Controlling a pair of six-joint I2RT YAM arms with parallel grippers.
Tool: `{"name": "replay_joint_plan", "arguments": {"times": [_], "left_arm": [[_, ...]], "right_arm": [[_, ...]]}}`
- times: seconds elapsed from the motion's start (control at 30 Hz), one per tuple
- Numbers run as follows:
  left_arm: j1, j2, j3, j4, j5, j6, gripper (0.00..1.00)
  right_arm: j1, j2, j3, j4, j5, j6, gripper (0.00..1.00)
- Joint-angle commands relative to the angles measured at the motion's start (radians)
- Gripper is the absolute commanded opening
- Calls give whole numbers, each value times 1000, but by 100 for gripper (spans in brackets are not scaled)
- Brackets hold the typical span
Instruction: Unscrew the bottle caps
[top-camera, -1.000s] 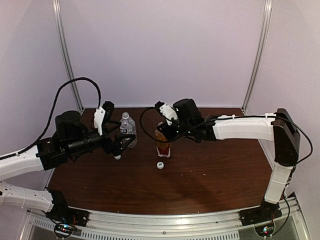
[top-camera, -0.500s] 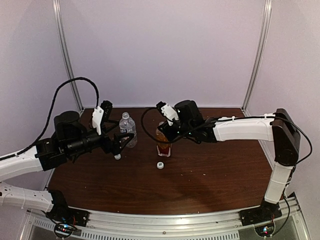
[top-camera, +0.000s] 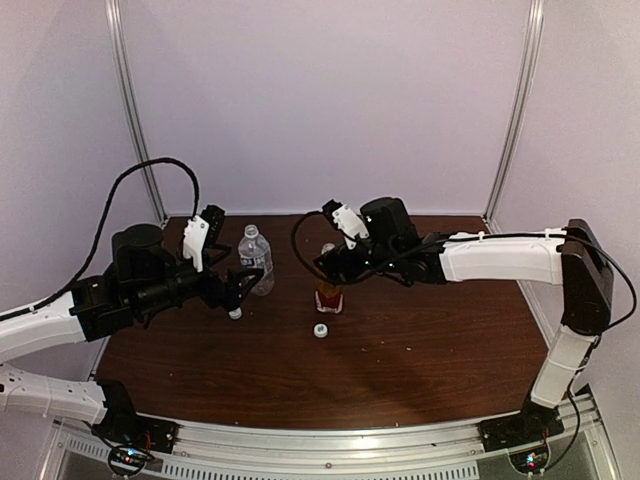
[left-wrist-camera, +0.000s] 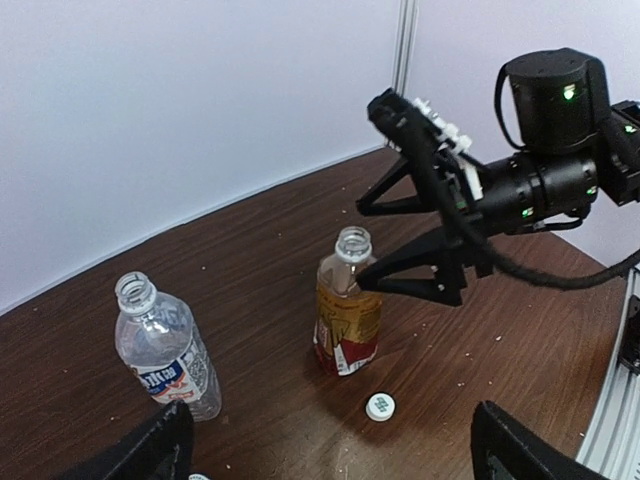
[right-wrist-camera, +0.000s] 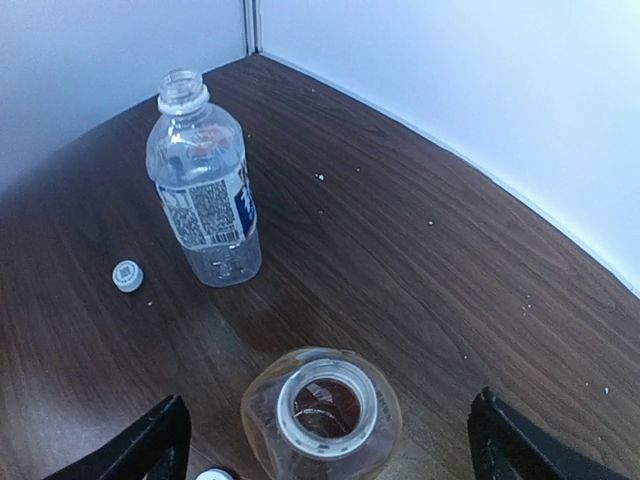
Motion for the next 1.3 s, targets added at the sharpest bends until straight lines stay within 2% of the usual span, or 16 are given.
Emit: {"name": "replay_joint_plan", "arguments": {"times": [0.0,0.33,0.6,1.0,1.27], "left_arm": [[2,-17,39,-43,-116,-9,98],[13,-30,66,-141,-367,-56,98],[50,-30,94,-179,-426,-48,98],[264,-27,177,-241,-281,-7,98],[313,-38,191,-221,-280,59,98]], "right_arm": [[-6,-110,-32,-16,-1,33,100],[-29,-282,-63,-238,99,58,100],[-98,-425,-135,-304,120,63,100],[-221,-641,-243,-308,147,46,100],[-229,-731,-331,-259,242,60,100]]}}
